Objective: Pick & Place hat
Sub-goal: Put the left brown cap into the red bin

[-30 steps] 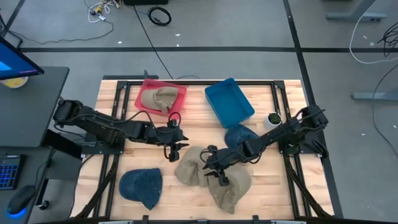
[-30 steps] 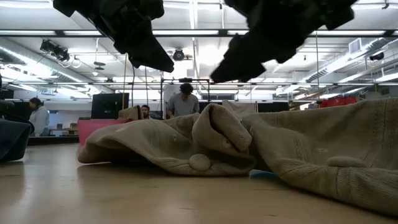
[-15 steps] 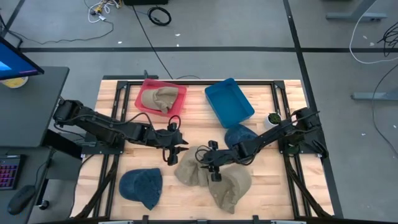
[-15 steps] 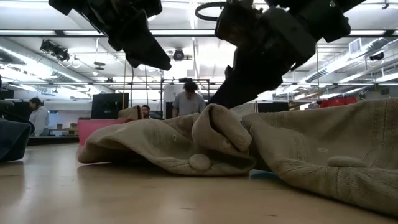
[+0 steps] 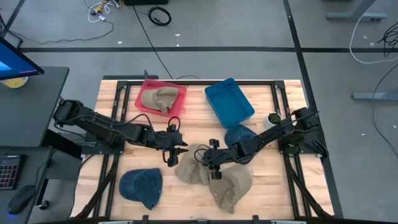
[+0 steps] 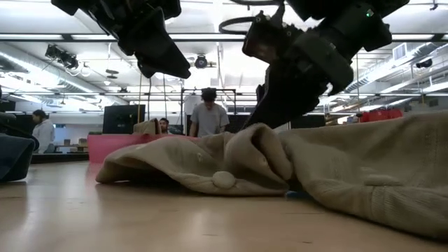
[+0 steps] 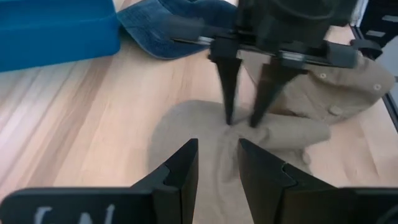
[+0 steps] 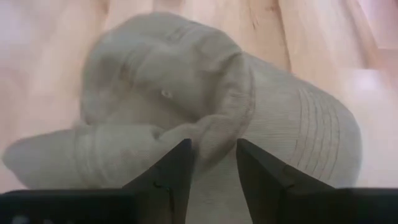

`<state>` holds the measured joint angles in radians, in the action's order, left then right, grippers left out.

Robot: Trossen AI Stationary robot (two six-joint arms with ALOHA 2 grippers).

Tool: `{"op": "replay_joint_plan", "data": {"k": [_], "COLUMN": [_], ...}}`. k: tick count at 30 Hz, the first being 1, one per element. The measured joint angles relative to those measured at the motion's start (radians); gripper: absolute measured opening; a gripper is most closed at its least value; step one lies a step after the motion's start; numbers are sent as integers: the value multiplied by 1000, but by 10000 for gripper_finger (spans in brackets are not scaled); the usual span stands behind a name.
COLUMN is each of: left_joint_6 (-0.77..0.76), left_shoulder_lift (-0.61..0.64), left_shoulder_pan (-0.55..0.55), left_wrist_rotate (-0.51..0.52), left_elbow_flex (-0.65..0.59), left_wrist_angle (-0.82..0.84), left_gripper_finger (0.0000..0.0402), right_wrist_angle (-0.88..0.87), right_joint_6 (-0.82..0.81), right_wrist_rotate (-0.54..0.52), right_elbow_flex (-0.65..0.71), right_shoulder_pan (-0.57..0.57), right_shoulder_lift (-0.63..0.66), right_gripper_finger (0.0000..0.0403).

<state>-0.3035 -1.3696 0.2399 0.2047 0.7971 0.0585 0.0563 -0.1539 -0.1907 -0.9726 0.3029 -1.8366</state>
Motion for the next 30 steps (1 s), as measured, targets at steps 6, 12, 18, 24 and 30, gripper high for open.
{"op": "replay_joint_plan", "data": {"k": [6,12,18,24,30], "left_joint_6": [-1,13,63,114,115], "left_shoulder_lift": [-38,-139,-189,-201,-202], "left_shoulder_pan": [20,25,20,13,3], "left_wrist_rotate": [0,0,0,-1,0], "left_elbow_flex": [1,1,0,0,0], "left_wrist_angle": [-20,-122,-146,-161,-194], "left_gripper_finger": [115,115,116,158,223], "right_wrist_angle": [-24,-32,-37,-44,-22], "right_joint_6": [112,163,248,322,330], "right_wrist_rotate": [50,64,76,77,63], "right_elbow_flex": [0,0,2,-30,-42], "right_shoulder_pan": [-34,-70,-75,-86,-110], "right_shoulder_lift": [2,2,24,42,42], "right_gripper_finger": [50,12,4,2,2]}}
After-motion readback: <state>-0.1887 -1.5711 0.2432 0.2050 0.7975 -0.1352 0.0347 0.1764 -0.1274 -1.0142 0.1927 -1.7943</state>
